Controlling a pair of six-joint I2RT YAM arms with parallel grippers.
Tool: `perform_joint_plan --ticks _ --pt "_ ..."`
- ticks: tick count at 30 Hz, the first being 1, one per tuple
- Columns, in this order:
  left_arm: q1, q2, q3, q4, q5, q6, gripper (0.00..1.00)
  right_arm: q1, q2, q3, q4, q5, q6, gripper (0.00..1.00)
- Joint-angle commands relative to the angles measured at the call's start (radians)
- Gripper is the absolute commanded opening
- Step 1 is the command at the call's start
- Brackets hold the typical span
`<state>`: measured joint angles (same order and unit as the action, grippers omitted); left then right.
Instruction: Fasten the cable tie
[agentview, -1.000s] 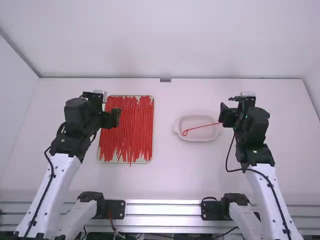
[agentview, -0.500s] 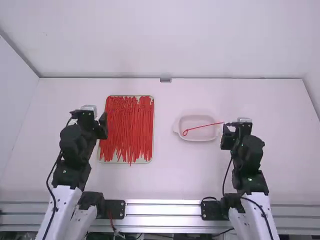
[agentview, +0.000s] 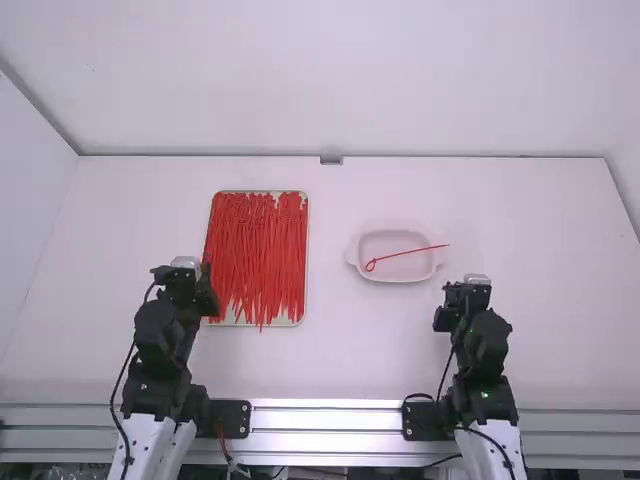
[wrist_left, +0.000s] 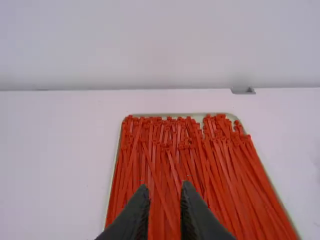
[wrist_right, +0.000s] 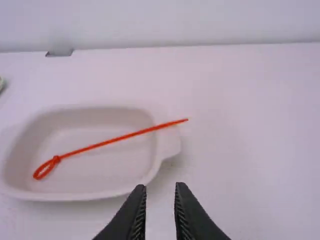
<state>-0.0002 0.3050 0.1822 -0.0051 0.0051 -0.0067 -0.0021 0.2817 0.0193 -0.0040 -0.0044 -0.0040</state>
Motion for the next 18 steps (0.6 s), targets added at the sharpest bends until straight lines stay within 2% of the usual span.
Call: perform_joint_plan --ticks 1,9,18 --pt "0.000 -0.046 -0.042 0.005 -0.005 0.007 0.11 0.002 -0.043 -0.019 0.004 0.004 0.004 0.11" --pt "0.000 -0.159 -0.155 0.005 -0.005 0.007 0.00 0.002 -0.154 -0.019 0.004 0.004 0.004 0.00" --pt "0.000 -0.253 -0.182 0.005 -0.005 0.007 0.00 0.002 -0.247 -0.019 0.004 0.004 0.004 0.00"
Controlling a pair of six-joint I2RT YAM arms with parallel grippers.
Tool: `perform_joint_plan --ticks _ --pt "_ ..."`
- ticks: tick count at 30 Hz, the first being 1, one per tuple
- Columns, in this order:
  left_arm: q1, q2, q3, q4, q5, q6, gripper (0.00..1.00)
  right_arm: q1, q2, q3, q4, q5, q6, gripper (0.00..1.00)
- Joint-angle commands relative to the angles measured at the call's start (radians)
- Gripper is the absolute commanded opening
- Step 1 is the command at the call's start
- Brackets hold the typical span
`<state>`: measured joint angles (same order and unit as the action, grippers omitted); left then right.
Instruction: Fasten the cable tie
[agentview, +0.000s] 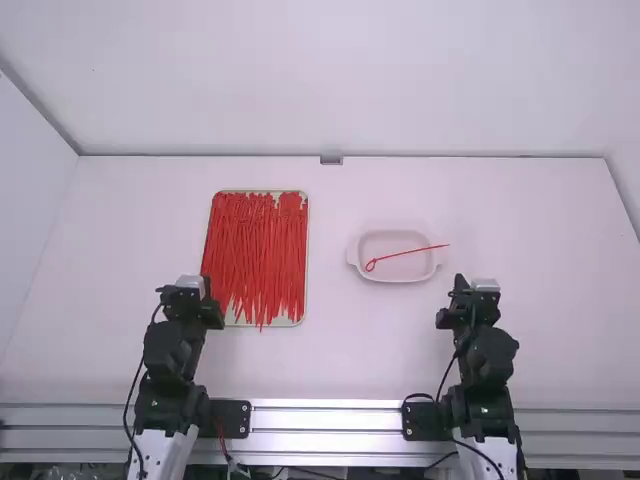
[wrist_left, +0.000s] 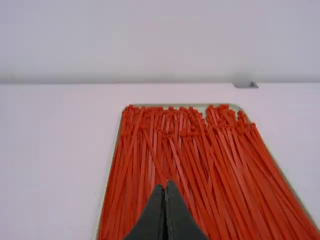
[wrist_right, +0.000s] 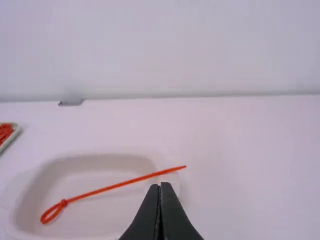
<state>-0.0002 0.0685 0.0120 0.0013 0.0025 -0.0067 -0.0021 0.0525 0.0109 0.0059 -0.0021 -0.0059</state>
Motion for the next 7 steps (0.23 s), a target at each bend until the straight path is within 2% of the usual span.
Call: perform_joint_plan --ticks 1,7 --pt "0.000 -0.031 -0.012 -0.001 -0.002 0.007 0.00 0.002 -0.031 -0.011 -0.006 0.002 0.006 0.00" --pt "0.000 -0.068 -0.012 -0.001 -0.002 0.007 0.00 0.002 -0.052 -0.011 -0.006 0.002 0.006 0.00"
